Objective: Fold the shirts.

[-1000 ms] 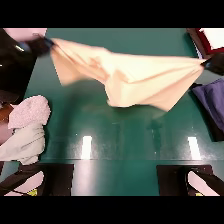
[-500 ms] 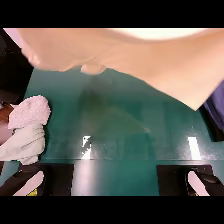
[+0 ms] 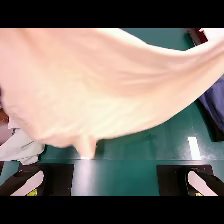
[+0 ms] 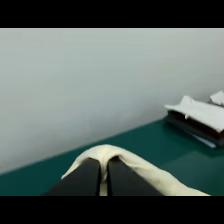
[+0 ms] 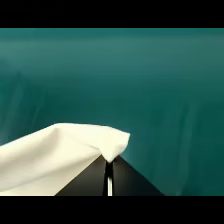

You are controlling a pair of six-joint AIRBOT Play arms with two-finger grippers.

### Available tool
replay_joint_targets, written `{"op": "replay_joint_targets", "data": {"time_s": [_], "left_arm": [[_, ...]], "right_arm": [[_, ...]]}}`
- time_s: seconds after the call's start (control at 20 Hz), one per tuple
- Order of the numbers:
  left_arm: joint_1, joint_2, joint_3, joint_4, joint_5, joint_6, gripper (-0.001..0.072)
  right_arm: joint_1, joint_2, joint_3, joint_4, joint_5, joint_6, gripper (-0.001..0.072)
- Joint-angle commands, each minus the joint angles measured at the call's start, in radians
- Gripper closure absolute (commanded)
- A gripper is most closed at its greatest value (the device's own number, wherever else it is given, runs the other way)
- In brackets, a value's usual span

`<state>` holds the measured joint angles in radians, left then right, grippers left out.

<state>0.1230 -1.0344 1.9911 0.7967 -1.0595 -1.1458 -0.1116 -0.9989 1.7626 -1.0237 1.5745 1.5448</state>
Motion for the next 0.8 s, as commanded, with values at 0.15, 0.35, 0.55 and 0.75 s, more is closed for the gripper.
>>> {"op": "replay_joint_targets", "data": {"time_s": [0.15,0.35,0.55,0.75], "left_arm": [[-0.102,-0.359,-0.165,0.01,-0.198,-0.006,0.0679],[-0.185,-0.657,-0.174,0.042,-0.096,-0.006,0.0679],[-0.184,-0.8,-0.175,0.061,0.008,-0.108,0.0488],[-0.15,-0.801,-0.148,0.128,-0.054,-0.166,0.0095]], "right_arm": [[0.0,-0.25,-0.353,0.002,-0.018,-0.01,0.0702],[0.014,-0.395,-0.523,0.002,-0.254,-0.055,0.0701],[0.02,-0.489,-0.548,0.012,-0.447,-0.058,0.07],[0.022,-0.496,-0.519,0.001,-0.525,-0.058,0.0329]]}}
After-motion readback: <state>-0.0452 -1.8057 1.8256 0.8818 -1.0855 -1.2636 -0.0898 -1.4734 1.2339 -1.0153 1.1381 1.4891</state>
